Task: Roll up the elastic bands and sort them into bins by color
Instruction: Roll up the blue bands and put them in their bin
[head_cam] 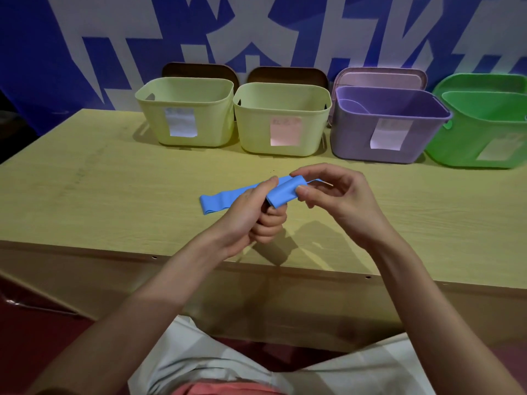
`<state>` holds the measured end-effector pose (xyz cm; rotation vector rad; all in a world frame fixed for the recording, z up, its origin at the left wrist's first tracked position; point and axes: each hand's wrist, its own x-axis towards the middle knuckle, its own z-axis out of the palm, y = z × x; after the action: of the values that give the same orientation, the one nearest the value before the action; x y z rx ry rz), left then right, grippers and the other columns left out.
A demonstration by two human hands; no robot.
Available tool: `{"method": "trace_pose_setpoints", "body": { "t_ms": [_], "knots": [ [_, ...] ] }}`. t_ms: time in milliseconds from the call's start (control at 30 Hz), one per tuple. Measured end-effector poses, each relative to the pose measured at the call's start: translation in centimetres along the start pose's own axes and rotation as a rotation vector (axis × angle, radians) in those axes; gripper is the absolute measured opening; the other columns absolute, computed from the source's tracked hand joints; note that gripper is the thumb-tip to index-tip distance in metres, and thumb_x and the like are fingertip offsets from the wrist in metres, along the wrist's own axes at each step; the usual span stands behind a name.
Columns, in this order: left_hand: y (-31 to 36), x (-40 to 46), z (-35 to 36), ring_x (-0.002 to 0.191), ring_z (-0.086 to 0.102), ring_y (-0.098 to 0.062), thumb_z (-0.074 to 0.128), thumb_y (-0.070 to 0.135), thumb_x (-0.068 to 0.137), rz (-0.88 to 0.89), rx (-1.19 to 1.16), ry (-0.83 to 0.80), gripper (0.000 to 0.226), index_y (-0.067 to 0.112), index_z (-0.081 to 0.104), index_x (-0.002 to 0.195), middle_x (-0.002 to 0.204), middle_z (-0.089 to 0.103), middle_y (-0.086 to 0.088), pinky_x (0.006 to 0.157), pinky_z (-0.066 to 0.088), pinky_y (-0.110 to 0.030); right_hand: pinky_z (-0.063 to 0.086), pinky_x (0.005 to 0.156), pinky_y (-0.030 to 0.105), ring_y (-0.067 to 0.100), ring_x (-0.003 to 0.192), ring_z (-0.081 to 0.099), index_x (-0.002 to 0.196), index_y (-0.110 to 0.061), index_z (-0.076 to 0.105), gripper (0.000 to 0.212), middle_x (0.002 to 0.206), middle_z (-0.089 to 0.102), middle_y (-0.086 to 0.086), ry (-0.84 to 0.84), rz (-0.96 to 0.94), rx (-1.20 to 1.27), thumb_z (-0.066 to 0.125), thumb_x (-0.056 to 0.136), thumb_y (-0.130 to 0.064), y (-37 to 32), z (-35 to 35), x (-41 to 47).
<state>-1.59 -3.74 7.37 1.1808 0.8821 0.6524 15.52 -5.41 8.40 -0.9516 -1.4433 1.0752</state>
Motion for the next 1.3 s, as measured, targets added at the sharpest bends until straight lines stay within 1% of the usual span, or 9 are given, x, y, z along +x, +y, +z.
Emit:
{"method": "trace_pose_setpoints", "body": {
  "t_ms": [200,333,433,533,633,733,933,1100,1300],
  "knots": [
    [0.5,0.8,-1.5,0.040,0.006,-0.008,0.037,0.039,0.094,-0.282,-0.353,-0.166,0.045,0.021,0.031,0.052,0.042,0.020,0.010,0.034,0.008,-0.019,0.043,0.060,0.016,0.010,0.060,0.053,0.098,0.006,0.066,0.016,0.068,0.063,0.001,-0.044,0.148,0.080,0.066,0.083,0.000,0.6,0.1,1.5],
    [0.8,1.6,-3.0,0.033,0.013,-0.006,0.037,0.041,0.091,-0.331,-0.331,-0.186,0.044,0.019,0.034,0.053,0.042,0.023,0.008,0.033,0.012,-0.018,0.044,0.055,0.015,0.008,0.054,0.055,0.098,0.011,0.065,0.019,0.064,0.064,0.003,-0.038,0.276,0.135,0.067,0.081,0.003,0.3,0.7,3.3],
    [1.1,2.5,-4.1,0.034,0.029,-0.010,0.030,0.047,0.100,-0.135,0.037,0.148,0.054,0.012,0.044,0.062,0.049,0.039,0.000,0.038,0.025,-0.021,0.046,0.055,0.012,0.006,0.052,0.055,0.089,0.004,0.069,0.009,0.058,0.062,0.002,0.006,0.339,0.108,0.069,0.082,0.000,-0.2,1.1,5.2],
    [1.4,3.0,-5.7,0.051,0.049,-0.009,0.043,0.024,0.101,0.347,0.331,0.533,0.036,0.006,0.058,0.074,0.067,0.059,0.000,0.053,0.042,-0.026,0.048,0.058,0.011,0.006,0.055,0.057,0.084,-0.001,0.070,0.003,0.057,0.061,0.000,0.085,0.368,0.145,0.070,0.082,-0.003,-0.5,1.2,7.1],
    [2.4,3.1,-7.4,0.078,0.062,-0.008,0.056,0.015,0.092,0.662,0.462,0.556,0.012,0.014,0.067,0.087,0.085,0.068,0.008,0.071,0.050,-0.023,0.049,0.058,0.011,0.008,0.057,0.057,0.085,0.000,0.071,0.004,0.065,0.063,0.002,0.147,0.389,0.173,0.070,0.082,-0.003,-0.5,1.4,8.7],
    [3.5,3.6,-8.4,0.086,0.063,-0.011,0.069,0.014,0.082,0.823,0.756,0.521,0.015,0.012,0.071,0.097,0.095,0.069,0.001,0.078,0.052,-0.025,0.049,0.058,0.013,0.009,0.058,0.055,0.079,-0.003,0.071,0.003,0.073,0.066,0.005,0.164,0.387,0.178,0.070,0.082,-0.001,-0.2,2.2,10.5],
    [5.7,6.4,-11.4,0.085,0.061,-0.019,0.081,0.023,0.071,0.914,1.052,0.516,0.032,0.010,0.072,0.099,0.092,0.068,0.000,0.076,0.051,-0.040,0.048,0.056,0.015,0.008,0.056,0.055,0.086,0.000,0.066,0.010,0.071,0.065,0.003,0.168,0.405,0.223,0.073,0.080,-0.003,0.1,3.8,14.8],
    [7.3,8.7,-13.7,0.078,0.059,-0.020,0.081,0.025,0.070,0.948,1.162,0.564,0.034,0.009,0.072,0.099,0.085,0.064,-0.003,0.070,0.050,-0.038,0.048,0.054,0.013,0.005,0.052,0.053,0.091,-0.001,0.069,0.014,0.079,0.064,0.007,0.152,0.482,0.240,0.074,0.079,-0.008,0.5,4.9,18.7],
    [9.2,11.6,-16.7,0.073,0.060,-0.025,0.079,0.014,0.073,0.984,1.287,0.639,0.026,0.004,0.074,0.096,0.079,0.066,-0.009,0.064,0.050,-0.035,0.048,0.056,0.015,0.007,0.051,0.053,0.100,0.002,0.065,0.028,0.070,0.060,0.005,0.170,0.473,0.233,0.076,0.080,-0.015,1.0,5.9,23.4]
  ]
}}
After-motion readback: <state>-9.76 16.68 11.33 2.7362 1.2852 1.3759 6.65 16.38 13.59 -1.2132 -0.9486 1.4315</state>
